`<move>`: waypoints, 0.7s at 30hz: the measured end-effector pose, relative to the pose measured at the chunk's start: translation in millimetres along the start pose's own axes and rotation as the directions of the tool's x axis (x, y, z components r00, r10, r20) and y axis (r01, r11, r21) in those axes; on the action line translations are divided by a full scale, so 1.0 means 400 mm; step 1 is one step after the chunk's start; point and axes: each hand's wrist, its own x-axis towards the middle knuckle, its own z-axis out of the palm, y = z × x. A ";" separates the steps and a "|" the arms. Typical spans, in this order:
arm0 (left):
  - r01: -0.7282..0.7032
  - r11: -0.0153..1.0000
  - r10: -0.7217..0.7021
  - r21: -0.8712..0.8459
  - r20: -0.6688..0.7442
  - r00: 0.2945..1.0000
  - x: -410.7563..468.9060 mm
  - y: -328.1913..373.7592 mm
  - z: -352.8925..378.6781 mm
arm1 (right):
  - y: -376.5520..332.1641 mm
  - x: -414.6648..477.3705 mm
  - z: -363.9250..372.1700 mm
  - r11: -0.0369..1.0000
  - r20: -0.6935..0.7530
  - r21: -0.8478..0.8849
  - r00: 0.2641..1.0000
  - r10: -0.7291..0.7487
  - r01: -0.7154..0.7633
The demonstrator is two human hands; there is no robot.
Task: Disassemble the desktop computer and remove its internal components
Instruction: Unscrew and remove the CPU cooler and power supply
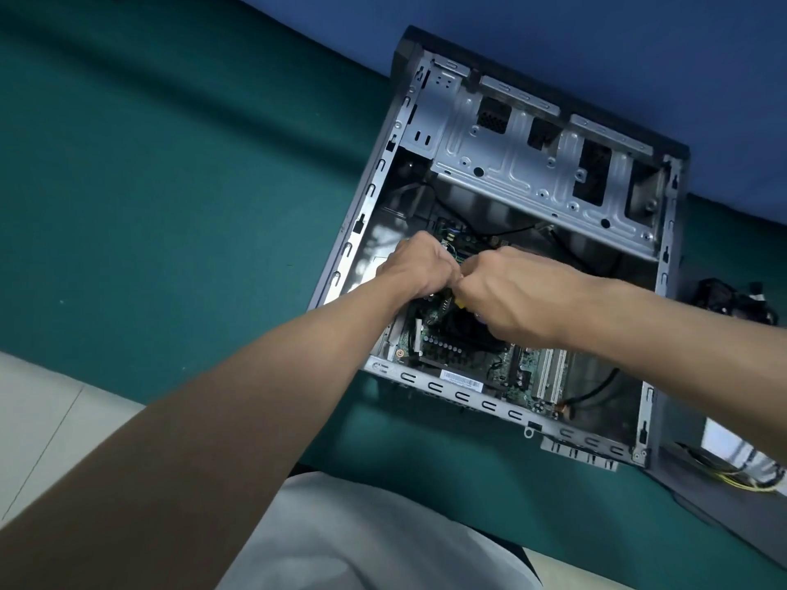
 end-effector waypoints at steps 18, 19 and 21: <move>0.045 0.997 -0.044 -0.056 0.019 0.999 -0.017 0.014 -0.007 | -0.064 0.036 -0.022 0.886 0.229 -0.449 0.973 -0.010 0.115; 0.053 0.996 -0.053 -0.065 0.012 0.999 -0.018 0.015 -0.008 | -0.059 0.037 -0.025 0.913 0.204 -0.403 0.979 0.014 0.071; 0.046 0.998 -0.046 -0.031 -0.001 0.999 -0.016 0.015 -0.008 | -0.048 0.043 -0.020 0.981 0.141 -0.143 0.978 0.154 -0.134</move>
